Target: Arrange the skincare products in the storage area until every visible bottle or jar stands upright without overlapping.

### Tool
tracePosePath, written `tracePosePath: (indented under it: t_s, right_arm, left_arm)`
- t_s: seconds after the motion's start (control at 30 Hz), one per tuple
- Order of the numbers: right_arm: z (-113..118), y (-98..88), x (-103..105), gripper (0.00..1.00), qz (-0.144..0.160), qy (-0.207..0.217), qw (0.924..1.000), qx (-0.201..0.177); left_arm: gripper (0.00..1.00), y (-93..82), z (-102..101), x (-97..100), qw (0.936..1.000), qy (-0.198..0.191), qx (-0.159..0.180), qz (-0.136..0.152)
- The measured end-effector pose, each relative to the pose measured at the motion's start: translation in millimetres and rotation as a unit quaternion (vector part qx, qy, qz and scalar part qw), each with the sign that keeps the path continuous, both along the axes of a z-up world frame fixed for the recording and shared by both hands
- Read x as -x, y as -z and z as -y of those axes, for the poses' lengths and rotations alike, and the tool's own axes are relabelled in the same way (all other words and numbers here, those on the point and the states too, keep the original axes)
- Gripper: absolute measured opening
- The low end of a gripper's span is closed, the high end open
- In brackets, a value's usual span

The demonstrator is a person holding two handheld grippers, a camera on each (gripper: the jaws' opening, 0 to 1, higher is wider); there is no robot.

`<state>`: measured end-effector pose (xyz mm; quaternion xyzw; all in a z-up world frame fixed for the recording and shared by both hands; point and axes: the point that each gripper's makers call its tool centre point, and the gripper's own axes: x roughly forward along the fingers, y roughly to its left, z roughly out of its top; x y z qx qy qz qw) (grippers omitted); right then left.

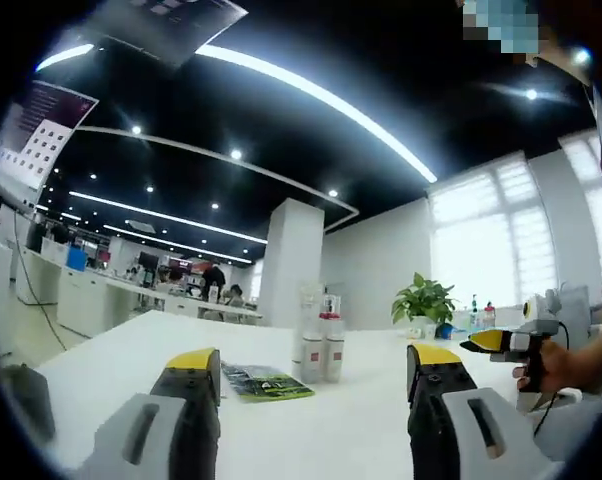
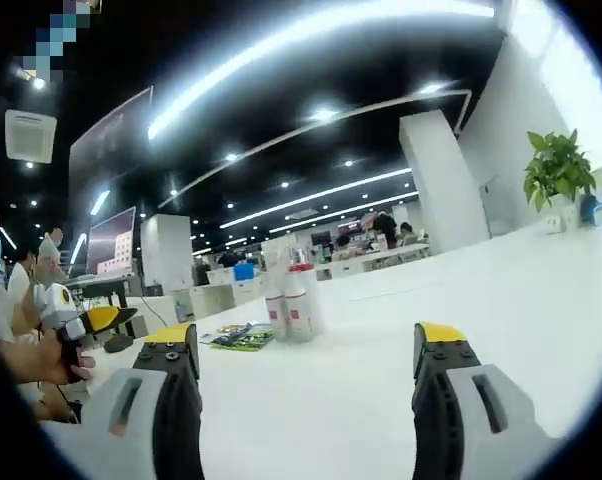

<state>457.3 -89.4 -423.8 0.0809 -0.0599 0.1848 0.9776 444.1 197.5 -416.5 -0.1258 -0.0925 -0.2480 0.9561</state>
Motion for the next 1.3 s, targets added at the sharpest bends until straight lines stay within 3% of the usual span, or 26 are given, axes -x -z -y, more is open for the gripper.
tracePosePath:
  t_s: [0.13, 0.3, 0.47, 0.53, 0.6, 0.7, 0.87, 1.0, 1.07, 1.1, 1.13, 1.17, 1.23, 1.3]
  right_arm:
    - [-15, -0.5, 5, 0.91, 0.001, -0.022, 0.9993, 0.029]
    - [-12, -4.0, 4, 0.92, 0.011, -0.024, 0.9984, 0.049]
    - [-8, 2.4, -1, 0.94, -0.013, -0.021, 0.9993, 0.027]
    - [-7, 5.4, 3, 0.94, -0.014, -0.021, 0.9994, 0.025]
    - [-8, 8.2, 5, 0.94, -0.016, -0.020, 0.9992, 0.030]
    - [-7, 13.5, 6, 0.94, -0.024, -0.024, 0.9992, 0.023]
    - [-7, 10.5, 5, 0.94, -0.021, -0.030, 0.9978, 0.055]
    - [-5, 2.8, 0, 0.94, -0.011, -0.028, 0.9982, 0.053]
    - [-7, 1.8, -5, 0.93, -0.010, -0.027, 0.9981, 0.055]
    - [-8, 1.2, -6, 0.93, -0.010, -0.028, 0.9982, 0.053]
    - [-9, 1.0, -7, 0.93, -0.009, -0.027, 0.9981, 0.054]
    - [-10, 1.0, -8, 0.92, -0.010, -0.027, 0.9980, 0.057]
    - [-9, -5.8, -7, 0.86, 0.013, -0.018, 0.9975, 0.067]
    - [-13, -4.4, -10, 0.83, 0.014, -0.022, 0.9974, 0.067]
  left_arm:
    - [0.79, 2.0, 6, 8.0, 0.9996, -0.008, -0.029, 0.002]
    - [0.83, 5.5, 2, 5.2, 0.9979, -0.014, -0.063, -0.005]
    - [0.81, 17.3, -9, 0.2, 0.9962, -0.037, -0.074, -0.026]
    - [0.81, 28.5, -11, 1.0, 0.9930, -0.045, -0.100, -0.044]
    - [0.80, 28.9, -12, 2.1, 0.9933, -0.045, -0.098, -0.042]
    - [0.80, 29.0, -15, 5.9, 0.9963, -0.046, -0.060, -0.040]
    - [0.74, 25.1, -20, 8.2, 0.9947, -0.062, -0.075, -0.033]
    - [0.74, 10.0, -20, -5.7, 0.9954, -0.053, -0.080, -0.005]
    - [0.74, 13.8, -20, -14.0, 0.9959, -0.049, -0.076, -0.006]
    - [0.74, 21.4, -20, -19.0, 0.9968, -0.047, -0.060, -0.021]
    - [0.71, 28.8, -20, -20.3, 0.9955, -0.050, -0.069, -0.040]
    - [0.64, 27.4, -22, -18.0, 0.9925, -0.062, -0.103, -0.026]
    - [0.57, 19.9, -15, -10.6, 0.9935, -0.060, -0.096, 0.009]
    - [0.57, 24.2, -13, -12.6, 0.9920, -0.060, -0.111, 0.003]
